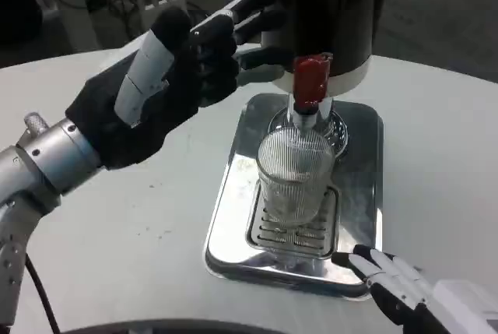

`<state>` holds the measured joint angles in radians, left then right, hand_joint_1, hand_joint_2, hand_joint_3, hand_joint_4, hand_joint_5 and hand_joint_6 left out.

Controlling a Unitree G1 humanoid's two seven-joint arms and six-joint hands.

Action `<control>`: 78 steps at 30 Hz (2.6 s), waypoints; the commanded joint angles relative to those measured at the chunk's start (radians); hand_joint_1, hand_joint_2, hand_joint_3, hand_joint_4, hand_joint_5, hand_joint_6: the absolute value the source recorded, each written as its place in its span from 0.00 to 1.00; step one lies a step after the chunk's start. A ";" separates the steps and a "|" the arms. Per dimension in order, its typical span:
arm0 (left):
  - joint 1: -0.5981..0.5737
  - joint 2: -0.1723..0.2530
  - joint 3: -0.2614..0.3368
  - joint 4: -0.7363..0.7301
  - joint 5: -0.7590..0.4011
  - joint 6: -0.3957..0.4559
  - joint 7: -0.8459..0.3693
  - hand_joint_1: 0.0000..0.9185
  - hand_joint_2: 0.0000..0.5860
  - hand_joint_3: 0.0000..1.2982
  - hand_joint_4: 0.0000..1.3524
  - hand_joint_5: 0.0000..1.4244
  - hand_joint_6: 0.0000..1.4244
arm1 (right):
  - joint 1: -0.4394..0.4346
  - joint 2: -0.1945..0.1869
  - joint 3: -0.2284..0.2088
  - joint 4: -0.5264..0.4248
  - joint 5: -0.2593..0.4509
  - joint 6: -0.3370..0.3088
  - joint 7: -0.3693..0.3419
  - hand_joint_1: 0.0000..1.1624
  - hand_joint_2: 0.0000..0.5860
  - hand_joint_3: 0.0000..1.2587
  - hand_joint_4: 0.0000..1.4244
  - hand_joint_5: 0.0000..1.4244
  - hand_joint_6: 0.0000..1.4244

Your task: Grasp the cup under the faucet to collect the drink, then remove the cup.

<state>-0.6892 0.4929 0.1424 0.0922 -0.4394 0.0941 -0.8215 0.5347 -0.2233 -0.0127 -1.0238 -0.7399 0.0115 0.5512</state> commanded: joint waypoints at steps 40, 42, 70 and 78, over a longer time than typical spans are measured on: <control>-0.118 -0.079 -0.084 0.138 0.095 -0.059 0.024 0.00 0.00 0.07 0.07 0.10 0.08 | 0.030 -0.022 0.000 0.003 0.007 0.005 -0.038 0.29 0.79 0.06 0.00 0.00 0.00; -0.117 -0.079 -0.080 0.138 0.099 -0.061 0.026 0.00 0.00 0.06 0.10 0.11 0.09 | 0.026 -0.023 -0.002 0.003 0.008 0.006 -0.036 0.29 0.79 0.06 0.00 0.00 0.00; -0.115 -0.109 -0.104 0.099 0.115 -0.054 0.051 0.00 0.00 0.17 0.11 0.13 0.11 | 0.044 -0.026 -0.005 0.000 0.017 0.004 -0.046 0.29 0.79 0.06 0.00 0.00 0.00; -0.128 -0.126 -0.120 0.115 0.121 -0.057 0.059 0.00 0.01 0.17 0.11 0.14 0.12 | 0.041 -0.029 -0.014 0.004 0.024 0.006 -0.046 0.29 0.79 0.06 0.00 0.00 0.00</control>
<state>-0.7994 0.3733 0.0288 0.2026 -0.3380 0.0368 -0.7725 0.5665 -0.2483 -0.0225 -1.0238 -0.7200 0.0150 0.5133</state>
